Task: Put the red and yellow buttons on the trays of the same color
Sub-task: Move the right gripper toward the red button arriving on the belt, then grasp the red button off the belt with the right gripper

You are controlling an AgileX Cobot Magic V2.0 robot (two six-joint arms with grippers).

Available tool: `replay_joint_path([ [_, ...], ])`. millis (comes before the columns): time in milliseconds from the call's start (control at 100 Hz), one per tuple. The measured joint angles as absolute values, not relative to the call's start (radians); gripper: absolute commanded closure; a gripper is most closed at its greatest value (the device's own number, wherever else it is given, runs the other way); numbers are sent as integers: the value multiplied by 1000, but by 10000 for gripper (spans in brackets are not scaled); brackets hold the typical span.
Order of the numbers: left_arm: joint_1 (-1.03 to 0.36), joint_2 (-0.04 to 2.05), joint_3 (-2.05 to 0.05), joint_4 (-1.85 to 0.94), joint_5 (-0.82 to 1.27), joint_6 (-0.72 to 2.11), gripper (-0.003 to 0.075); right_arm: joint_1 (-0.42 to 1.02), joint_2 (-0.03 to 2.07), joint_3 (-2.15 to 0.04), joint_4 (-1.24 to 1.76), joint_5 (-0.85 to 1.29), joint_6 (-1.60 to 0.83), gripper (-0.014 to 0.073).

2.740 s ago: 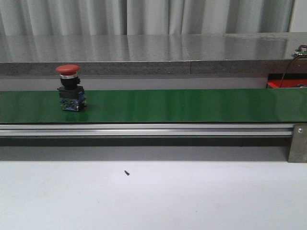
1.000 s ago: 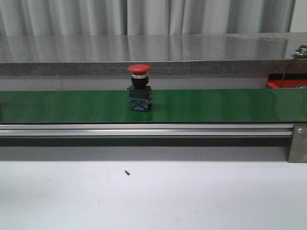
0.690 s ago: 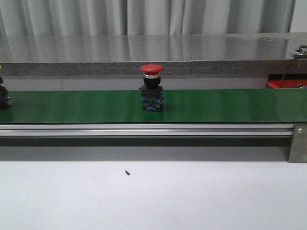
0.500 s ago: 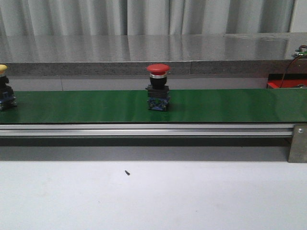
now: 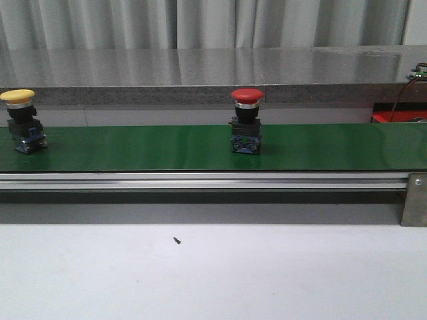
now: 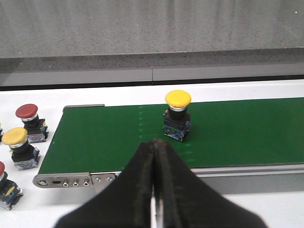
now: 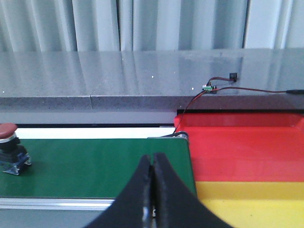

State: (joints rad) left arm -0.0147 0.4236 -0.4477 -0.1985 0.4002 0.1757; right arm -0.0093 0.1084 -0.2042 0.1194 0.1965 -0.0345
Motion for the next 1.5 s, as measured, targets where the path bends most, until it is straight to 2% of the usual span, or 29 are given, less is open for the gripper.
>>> replay_joint_path([
  [250,-15,424,-448,-198,400,176,740,-9,469,-557,153,526,-35,662],
  [480,-15,424,-448,-198,399,178,740,-9,745,-717,207,542,-35,662],
  [580,-15,424,-448,-198,399,178,740,-9,831,-750,235,552,-35,627],
  [650,-15,424,-448,-198,399,178,740,-9,890,-774,239,583,-45,517],
  [790,-15,424,-448,-198,399,178,740,-9,992,-829,262,654,-115,125],
  [840,-15,424,-448,-198,399,178,740,-9,1021,-849,280,670,-134,34],
  [890,-15,424,-448,-198,399,178,739,-9,1054,-871,296,681,-146,-8],
  [1190,-15,424,-448,-198,399,179,740,21,1264,-1054,356,797,-221,-6],
  [1500,-15,424,-448,-198,399,179,740,113,1497,-1206,361,800,-273,-6],
])
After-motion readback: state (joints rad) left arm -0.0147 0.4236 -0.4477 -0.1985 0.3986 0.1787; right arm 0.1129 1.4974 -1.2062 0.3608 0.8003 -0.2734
